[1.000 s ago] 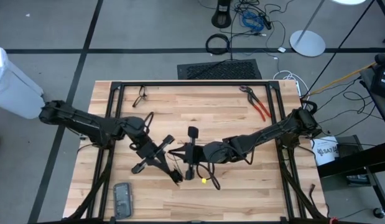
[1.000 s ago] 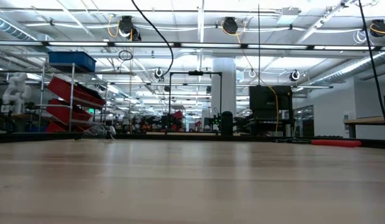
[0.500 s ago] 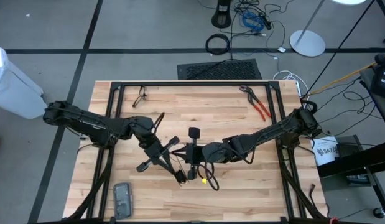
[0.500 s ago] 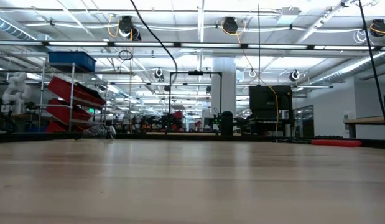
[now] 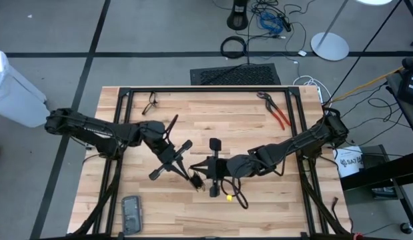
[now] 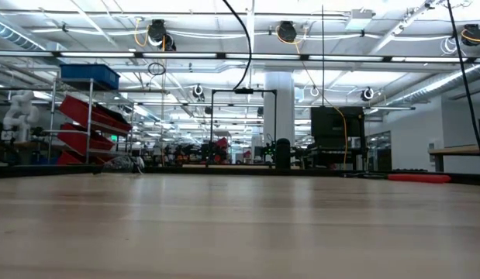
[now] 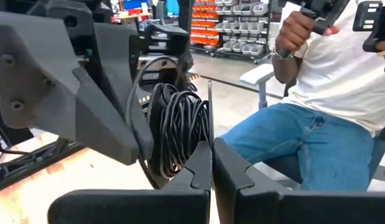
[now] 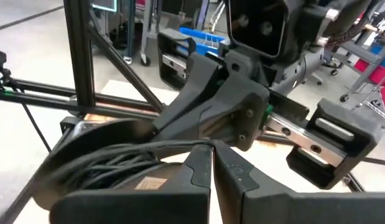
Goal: Coil cords
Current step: Coil the black wire onto the spool
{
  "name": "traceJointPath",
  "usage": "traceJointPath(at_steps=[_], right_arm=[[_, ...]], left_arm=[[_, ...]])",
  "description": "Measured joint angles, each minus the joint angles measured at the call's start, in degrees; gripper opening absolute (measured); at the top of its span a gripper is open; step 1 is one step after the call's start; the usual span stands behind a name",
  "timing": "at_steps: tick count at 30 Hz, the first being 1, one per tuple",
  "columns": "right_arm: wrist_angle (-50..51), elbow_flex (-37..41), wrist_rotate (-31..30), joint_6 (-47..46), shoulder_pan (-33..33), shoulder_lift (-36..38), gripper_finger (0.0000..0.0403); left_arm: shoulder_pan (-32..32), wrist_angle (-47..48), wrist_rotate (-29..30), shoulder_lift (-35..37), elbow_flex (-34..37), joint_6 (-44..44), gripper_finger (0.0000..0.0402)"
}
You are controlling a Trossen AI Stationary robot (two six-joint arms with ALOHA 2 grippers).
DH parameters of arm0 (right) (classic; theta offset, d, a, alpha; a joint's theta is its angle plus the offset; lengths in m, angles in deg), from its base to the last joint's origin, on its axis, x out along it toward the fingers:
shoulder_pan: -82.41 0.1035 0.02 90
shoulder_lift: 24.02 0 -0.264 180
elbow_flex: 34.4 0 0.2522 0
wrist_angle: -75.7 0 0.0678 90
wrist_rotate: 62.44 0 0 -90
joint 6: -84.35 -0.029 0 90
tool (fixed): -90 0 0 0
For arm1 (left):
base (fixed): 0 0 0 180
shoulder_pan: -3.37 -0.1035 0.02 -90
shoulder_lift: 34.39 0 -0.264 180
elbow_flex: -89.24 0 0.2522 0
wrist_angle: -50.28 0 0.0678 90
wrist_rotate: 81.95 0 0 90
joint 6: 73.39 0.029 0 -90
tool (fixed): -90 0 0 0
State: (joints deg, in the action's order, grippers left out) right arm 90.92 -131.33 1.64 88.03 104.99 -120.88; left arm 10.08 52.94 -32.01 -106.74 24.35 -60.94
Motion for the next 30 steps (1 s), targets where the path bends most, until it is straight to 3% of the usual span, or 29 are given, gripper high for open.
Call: traceJointPath(at_steps=[13, 30], right_arm=[[0.54, -2.60, -0.62, -0.66, -0.94, -0.09, 0.0000], [3.34, -2.60, 5.51, -5.16, -4.24, -1.38, 0.0000]], left_arm=[[-0.25, -0.59, -0.03, -0.27, 0.02, -0.13, 0.0002], [-0.08, -5.16, -0.30, -0.66, 0.04, -0.22, 0.0002]])
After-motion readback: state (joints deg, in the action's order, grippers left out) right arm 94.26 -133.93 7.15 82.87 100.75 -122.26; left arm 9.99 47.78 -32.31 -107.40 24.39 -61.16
